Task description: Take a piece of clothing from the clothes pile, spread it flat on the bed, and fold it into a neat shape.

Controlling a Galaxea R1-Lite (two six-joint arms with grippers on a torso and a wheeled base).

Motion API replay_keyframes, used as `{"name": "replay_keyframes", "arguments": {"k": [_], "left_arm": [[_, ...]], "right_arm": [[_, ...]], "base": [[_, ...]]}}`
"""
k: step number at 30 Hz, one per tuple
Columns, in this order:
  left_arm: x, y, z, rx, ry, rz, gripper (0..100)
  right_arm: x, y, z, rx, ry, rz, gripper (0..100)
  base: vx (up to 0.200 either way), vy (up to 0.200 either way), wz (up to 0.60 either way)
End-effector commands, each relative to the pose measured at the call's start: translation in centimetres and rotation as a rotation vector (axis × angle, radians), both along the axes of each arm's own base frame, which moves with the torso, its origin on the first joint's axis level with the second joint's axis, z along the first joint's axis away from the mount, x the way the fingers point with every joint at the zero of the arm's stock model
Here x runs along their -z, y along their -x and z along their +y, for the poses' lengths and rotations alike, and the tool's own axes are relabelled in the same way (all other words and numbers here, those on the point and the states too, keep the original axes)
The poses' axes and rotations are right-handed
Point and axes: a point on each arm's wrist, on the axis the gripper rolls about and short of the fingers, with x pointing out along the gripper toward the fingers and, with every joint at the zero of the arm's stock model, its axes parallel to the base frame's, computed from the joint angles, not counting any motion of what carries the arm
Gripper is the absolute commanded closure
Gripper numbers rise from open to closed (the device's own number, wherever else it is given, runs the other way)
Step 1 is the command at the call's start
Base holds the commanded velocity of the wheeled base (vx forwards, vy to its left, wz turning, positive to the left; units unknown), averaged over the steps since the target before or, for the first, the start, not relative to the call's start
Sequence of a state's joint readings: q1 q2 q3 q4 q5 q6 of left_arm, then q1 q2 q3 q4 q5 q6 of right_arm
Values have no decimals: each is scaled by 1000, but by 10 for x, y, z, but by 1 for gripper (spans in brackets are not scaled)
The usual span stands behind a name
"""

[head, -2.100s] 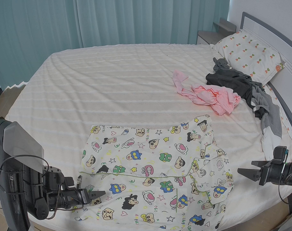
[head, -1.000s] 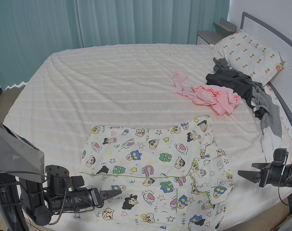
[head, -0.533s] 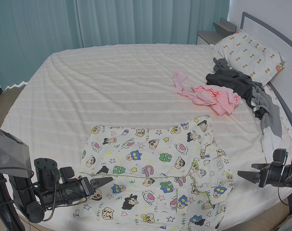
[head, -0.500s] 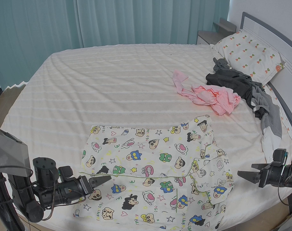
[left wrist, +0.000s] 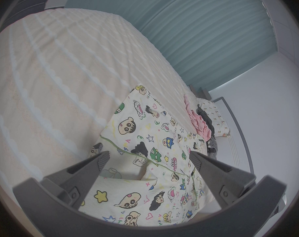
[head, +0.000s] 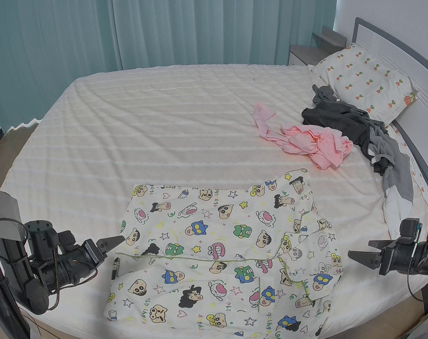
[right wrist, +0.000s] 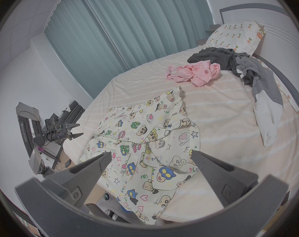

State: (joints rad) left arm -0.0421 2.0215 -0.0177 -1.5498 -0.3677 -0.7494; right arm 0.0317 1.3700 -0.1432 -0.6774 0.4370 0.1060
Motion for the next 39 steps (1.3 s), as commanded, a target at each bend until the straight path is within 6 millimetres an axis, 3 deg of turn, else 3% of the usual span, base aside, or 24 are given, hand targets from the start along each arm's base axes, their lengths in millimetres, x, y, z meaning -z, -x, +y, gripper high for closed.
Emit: {"name": "replay_keyframes", "arguments": {"k": [1, 7, 9, 14, 39], "left_arm": [[10, 0, 5, 7, 3, 50, 0], [36, -1, 5, 75, -46, 137, 0], [57, 0, 5, 126, -105, 190, 0], [72, 2, 5, 206, -120, 222, 0], [68, -3, 24, 203, -150, 149, 0]], "right_arm": [[0, 0, 0, -1, 0, 1, 0], [0, 0, 0, -1, 0, -3, 0], [0, 0, 0, -1, 0, -3, 0], [0, 0, 0, -1, 0, -2, 0], [2, 1, 0, -3, 1, 7, 0]], "base": [[0, 0, 0], [0, 0, 0], [0, 0, 0], [0, 0, 0], [0, 0, 0]]}}
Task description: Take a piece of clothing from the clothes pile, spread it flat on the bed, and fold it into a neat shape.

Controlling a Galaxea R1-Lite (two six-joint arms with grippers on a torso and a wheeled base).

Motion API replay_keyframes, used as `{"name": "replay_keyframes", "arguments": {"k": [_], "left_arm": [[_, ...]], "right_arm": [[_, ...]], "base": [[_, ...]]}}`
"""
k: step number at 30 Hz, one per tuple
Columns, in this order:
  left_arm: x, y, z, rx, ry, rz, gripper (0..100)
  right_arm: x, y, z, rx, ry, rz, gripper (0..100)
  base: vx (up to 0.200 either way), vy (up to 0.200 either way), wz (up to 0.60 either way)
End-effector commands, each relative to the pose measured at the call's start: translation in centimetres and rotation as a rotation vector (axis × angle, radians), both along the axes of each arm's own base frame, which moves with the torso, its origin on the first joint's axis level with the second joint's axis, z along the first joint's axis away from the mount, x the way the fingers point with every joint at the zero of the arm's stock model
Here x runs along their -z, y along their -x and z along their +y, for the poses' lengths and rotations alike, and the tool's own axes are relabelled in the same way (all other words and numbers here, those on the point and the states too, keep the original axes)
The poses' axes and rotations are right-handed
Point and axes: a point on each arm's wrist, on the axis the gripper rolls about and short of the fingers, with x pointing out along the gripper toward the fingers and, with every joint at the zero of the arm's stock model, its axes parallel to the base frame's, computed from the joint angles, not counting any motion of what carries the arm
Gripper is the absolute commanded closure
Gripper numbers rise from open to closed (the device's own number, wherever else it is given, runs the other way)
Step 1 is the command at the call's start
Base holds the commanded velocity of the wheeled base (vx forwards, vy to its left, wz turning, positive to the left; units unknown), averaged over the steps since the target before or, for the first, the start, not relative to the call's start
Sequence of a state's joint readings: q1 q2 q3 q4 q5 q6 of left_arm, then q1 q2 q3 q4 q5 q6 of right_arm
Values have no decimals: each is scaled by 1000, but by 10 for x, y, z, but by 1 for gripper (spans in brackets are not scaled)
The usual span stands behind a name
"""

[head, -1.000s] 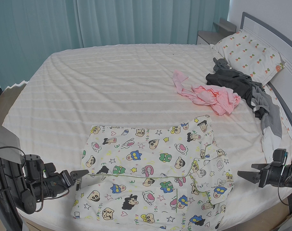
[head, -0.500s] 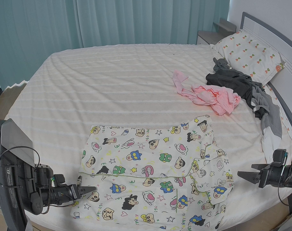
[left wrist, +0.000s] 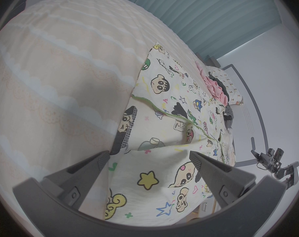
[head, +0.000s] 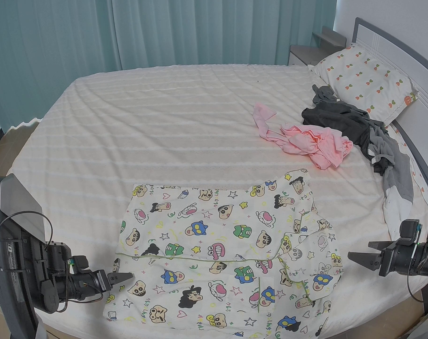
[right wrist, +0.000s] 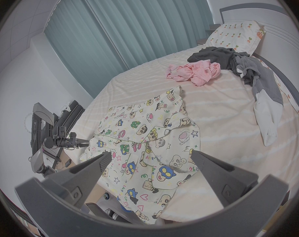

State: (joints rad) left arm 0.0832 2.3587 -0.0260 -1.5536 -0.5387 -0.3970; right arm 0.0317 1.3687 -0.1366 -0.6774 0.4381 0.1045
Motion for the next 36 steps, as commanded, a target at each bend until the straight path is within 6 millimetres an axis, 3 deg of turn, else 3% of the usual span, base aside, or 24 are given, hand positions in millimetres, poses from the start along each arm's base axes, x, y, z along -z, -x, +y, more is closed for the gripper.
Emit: {"name": "replay_keyframes", "arguments": {"k": [1, 8, 16, 23, 24, 36], "left_arm": [[-7, -2, 0, 19, 20, -35, 0], [-12, -8, -9, 71, 32, -75, 0], [-13, -28, -16, 100, 29, -150, 0], [-8, -27, -30, 164, 37, -131, 0], [-6, -27, -30, 168, 37, -125, 100], [-5, -22, -14, 102, 29, -106, 100]], "right_arm": [[0, 0, 0, -3, 0, 2, 0], [0, 0, 0, -1, 0, 2, 0], [1, 0, 1, -9, -1, 7, 0], [1, 0, 1, -9, -1, 7, 0], [1, 0, 1, -10, -1, 7, 0], [1, 0, 1, -9, -1, 5, 0]], "base": [[0, 0, 0], [0, 0, 0], [0, 0, 0], [0, 0, 0], [0, 0, 0], [0, 0, 0]]}}
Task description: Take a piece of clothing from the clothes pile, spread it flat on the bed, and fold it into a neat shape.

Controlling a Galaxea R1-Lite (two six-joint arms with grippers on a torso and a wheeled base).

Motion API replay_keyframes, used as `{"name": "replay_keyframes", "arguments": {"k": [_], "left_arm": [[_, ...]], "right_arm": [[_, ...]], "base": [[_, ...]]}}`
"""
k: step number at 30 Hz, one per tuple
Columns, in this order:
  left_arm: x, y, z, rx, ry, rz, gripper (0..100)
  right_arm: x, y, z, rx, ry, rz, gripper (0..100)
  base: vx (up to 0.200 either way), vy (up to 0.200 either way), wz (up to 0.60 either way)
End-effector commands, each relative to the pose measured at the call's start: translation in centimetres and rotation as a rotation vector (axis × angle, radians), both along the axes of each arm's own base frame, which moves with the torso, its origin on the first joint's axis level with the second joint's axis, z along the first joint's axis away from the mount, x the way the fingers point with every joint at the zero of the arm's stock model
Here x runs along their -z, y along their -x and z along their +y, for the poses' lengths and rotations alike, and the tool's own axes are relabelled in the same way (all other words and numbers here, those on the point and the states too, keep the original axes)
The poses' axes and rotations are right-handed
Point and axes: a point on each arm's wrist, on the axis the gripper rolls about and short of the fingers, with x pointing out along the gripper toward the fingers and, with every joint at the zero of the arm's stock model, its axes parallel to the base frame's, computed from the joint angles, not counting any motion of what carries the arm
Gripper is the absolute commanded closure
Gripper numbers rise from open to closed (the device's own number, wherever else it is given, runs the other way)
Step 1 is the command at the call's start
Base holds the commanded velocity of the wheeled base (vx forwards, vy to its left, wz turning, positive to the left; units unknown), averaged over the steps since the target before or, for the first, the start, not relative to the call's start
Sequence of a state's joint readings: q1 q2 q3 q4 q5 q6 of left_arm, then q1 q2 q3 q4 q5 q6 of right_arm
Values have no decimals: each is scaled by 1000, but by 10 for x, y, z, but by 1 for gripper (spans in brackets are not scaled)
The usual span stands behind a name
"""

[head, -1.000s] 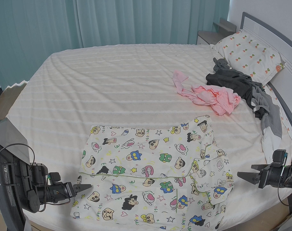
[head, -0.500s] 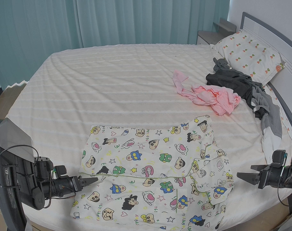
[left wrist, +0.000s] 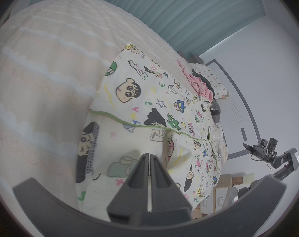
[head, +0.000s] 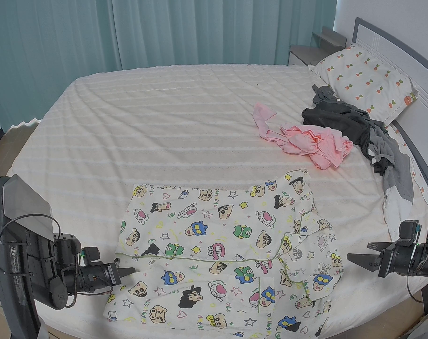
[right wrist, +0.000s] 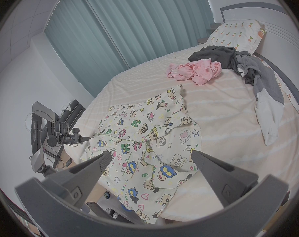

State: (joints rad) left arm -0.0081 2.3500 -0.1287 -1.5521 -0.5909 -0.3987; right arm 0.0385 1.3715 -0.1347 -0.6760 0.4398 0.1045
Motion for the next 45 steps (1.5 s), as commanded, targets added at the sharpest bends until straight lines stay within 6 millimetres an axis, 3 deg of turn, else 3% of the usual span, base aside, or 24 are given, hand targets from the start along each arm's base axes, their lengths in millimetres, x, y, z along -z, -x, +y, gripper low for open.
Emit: {"name": "replay_keyframes", "arguments": {"k": [1, 8, 16, 17, 25, 30, 37, 38, 45], "left_arm": [[-1, 4, 8, -33, -2, 7, 100], [-1, 10, 17, -61, -17, 19, 100], [-9, 11, 9, -24, -14, -9, 100], [-9, 10, 8, -18, -14, -12, 0], [-9, -3, -3, 50, -16, -71, 0], [-6, 0, -5, 144, -13, -95, 0], [10, 2, -5, 199, -62, -83, 0], [14, 2, -5, 202, -64, -73, 100], [17, 2, 1, 176, -63, -57, 100]], "right_arm": [[0, 0, 0, 0, 0, -1, 0], [0, 0, 0, 0, 0, 1, 0], [0, 0, 0, -2, 0, -1, 0], [0, 1, 0, -2, 0, -3, 0], [0, 0, 0, -2, 0, 1, 0], [0, 0, 0, -1, 1, -1, 0], [0, 0, 0, -2, 0, -1, 0], [0, 1, 0, -2, 0, -3, 0], [0, 1, 0, -2, 0, -3, 0]], "base": [[0, 0, 0], [0, 0, 0], [0, 0, 0], [0, 0, 0], [0, 0, 0], [0, 0, 0], [0, 0, 0], [0, 0, 0], [0, 0, 0]]}}
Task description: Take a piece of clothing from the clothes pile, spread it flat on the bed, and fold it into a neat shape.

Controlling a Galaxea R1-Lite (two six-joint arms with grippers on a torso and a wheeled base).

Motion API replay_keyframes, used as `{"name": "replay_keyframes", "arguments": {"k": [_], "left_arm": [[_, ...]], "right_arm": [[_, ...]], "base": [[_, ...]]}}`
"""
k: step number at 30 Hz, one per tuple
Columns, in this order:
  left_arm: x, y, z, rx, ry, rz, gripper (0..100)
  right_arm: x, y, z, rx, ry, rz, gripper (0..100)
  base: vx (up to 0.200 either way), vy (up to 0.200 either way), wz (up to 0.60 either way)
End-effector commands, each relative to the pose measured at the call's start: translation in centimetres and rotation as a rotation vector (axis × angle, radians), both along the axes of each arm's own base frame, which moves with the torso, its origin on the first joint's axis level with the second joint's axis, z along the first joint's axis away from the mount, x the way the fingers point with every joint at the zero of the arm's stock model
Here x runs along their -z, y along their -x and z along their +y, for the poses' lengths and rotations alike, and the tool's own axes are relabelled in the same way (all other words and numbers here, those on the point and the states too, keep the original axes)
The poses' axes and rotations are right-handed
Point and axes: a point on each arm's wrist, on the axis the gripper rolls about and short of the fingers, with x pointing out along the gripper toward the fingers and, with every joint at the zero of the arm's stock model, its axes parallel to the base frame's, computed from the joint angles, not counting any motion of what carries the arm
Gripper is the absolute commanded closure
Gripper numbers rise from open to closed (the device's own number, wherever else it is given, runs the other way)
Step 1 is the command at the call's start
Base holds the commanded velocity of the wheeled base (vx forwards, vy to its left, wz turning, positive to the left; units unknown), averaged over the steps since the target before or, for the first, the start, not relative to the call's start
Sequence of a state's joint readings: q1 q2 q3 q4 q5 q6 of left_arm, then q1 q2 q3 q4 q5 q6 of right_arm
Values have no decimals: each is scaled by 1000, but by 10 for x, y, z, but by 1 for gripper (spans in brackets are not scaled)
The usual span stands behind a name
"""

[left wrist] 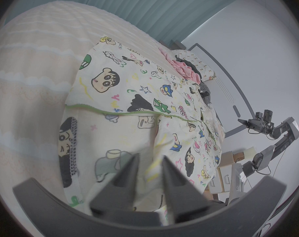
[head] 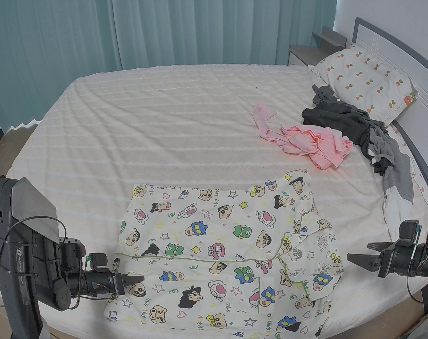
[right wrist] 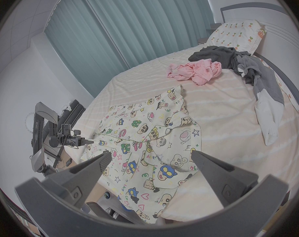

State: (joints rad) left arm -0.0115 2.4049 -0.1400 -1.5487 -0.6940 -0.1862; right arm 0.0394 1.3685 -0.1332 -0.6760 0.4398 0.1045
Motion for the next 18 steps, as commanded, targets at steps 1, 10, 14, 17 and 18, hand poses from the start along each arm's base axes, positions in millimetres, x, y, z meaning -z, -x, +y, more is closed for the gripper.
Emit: {"name": "replay_keyframes", "arguments": {"k": [1, 10, 14, 17, 18], "left_arm": [[5, 2, 5, -22, 0, 27, 100], [6, -2, 14, -111, -52, 18, 100], [9, -9, 14, -151, -86, 4, 100], [8, -13, 13, -164, -78, -6, 100], [8, -14, 12, -165, -73, -4, 100]], "right_arm": [[0, 0, 0, -1, 0, 0, 0], [1, 1, 0, -3, 1, 6, 0], [2, 1, 0, -2, 2, 7, 0], [2, 1, 0, -2, 2, 7, 0], [2, 1, 0, -3, 1, 7, 0]], "base": [[0, 0, 0], [0, 0, 0], [0, 0, 0], [0, 0, 0], [0, 0, 0]]}}
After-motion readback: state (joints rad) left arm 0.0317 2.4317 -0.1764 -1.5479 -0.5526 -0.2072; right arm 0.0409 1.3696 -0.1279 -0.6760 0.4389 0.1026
